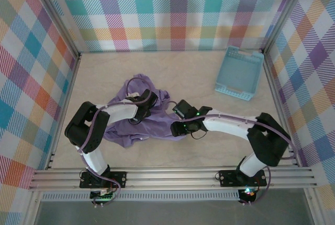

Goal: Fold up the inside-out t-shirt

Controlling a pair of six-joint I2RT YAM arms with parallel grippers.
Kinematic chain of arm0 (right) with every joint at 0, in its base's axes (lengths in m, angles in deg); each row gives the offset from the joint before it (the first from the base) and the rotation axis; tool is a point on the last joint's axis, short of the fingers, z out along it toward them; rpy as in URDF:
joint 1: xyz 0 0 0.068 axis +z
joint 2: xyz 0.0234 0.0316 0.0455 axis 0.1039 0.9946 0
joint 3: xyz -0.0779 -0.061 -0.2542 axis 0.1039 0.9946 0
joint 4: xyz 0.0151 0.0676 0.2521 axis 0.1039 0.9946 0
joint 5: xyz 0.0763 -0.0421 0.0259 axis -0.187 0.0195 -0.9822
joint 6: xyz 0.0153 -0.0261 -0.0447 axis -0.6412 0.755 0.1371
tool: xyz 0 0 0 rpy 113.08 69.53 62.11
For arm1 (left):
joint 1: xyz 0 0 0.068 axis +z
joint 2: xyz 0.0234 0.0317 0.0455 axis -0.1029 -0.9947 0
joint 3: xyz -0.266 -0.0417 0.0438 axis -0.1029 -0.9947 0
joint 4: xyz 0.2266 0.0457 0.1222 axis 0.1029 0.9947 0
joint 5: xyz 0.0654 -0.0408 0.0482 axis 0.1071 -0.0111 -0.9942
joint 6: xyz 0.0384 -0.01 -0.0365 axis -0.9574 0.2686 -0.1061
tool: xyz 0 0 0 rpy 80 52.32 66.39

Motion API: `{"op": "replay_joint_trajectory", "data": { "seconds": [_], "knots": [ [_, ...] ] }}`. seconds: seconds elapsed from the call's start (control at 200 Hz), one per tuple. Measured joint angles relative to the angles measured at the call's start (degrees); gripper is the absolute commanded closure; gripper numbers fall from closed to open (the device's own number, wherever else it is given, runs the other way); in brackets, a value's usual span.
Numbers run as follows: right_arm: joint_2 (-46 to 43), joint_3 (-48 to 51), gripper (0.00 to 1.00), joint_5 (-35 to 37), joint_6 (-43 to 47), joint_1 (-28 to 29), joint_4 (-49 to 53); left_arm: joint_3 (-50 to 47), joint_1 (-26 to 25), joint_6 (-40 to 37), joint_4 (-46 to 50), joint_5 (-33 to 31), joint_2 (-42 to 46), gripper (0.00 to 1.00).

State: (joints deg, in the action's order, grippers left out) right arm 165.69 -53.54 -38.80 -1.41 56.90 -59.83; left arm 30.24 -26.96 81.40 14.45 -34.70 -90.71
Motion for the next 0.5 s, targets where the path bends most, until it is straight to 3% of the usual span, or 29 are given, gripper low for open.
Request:
{"op": "replay_joint_trajectory", "data": {
  "seconds": [0.15, 0.2, 0.385, 0.5],
  "knots": [
    [4.0, -2.49, 0.88, 1.38, 0.0, -0.02, 0.59, 0.09, 0.0, -0.04, 0.2, -0.02, 0.0, 0.52],
    [3.91, -4.35, 0.95, 2.91, 1.01, -0.02, 1.44, 0.11, 0.0, -0.02, 0.35, 0.0, 0.0, 0.51],
    [-1.27, -8.48, 0.95, 8.11, 3.78, -0.02, 2.82, 0.39, 0.0, -0.35, 0.9, -0.02, 0.0, 0.51],
    [-6.58, -8.48, 0.87, 9.09, 4.76, -0.02, 4.76, 0.79, -0.02, -0.9, 1.92, 0.0, -0.02, 0.49]
  ]
}}
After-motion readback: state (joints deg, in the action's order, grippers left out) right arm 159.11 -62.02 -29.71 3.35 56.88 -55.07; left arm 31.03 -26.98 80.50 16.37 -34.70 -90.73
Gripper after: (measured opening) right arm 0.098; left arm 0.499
